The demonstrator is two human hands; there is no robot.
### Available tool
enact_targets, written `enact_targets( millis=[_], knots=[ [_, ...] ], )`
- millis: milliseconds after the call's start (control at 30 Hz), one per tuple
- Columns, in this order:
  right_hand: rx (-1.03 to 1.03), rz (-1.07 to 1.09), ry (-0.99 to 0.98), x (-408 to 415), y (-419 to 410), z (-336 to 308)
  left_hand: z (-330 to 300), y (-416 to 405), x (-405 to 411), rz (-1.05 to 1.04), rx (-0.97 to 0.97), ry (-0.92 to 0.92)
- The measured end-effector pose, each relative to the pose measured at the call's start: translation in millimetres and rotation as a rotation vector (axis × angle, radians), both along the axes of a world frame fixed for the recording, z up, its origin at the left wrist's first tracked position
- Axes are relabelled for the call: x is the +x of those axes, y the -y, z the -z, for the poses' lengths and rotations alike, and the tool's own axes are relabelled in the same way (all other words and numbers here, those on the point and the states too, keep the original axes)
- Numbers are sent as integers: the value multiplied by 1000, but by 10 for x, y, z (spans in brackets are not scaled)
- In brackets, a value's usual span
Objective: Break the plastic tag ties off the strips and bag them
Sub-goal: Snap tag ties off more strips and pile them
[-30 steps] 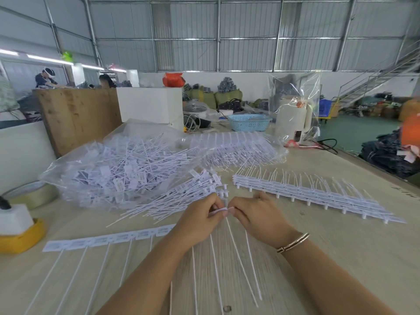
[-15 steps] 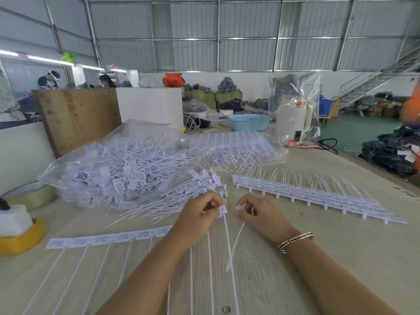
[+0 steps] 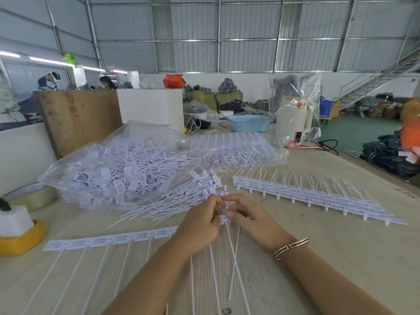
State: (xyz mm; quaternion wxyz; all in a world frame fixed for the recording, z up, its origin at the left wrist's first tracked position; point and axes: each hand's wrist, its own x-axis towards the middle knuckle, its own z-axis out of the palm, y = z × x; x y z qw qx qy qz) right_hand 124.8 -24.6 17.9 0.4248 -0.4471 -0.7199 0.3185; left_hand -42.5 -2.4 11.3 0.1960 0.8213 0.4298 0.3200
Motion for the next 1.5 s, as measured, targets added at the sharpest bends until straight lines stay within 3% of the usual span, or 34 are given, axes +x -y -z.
enact_targets(
  millis=[133,333,400,500,667,933,1100,1233,1500],
  knots=[
    [-81,-29,-172,-62,-22,9,-36,25,-4,2,-19,47],
    [-76,27,-208,12,-50,10,-106,-35,-129,-226,163,-229],
    [-12,64,-107,13,-41,8,-93,-36,-146,-204,85,-217],
    [177,98,228,-29,-13,23,-50,-42,-124,-202,58,-204],
    [426,181,625,-71,-43,-3,-13,-77,-122,-148,-37,-154],
    [501,262,692,27,-37,-69,-41,-55,-123,2,-55,24],
    [472,250,800,24,-31,-79,-24,-36,-149,33,51,-44],
    [430,225,735,7,-12,-83,-31,-31,-139,43,81,-17],
    [257,141,305,-18,-20,-57,-59,5,-126,71,114,56]
  ],
)
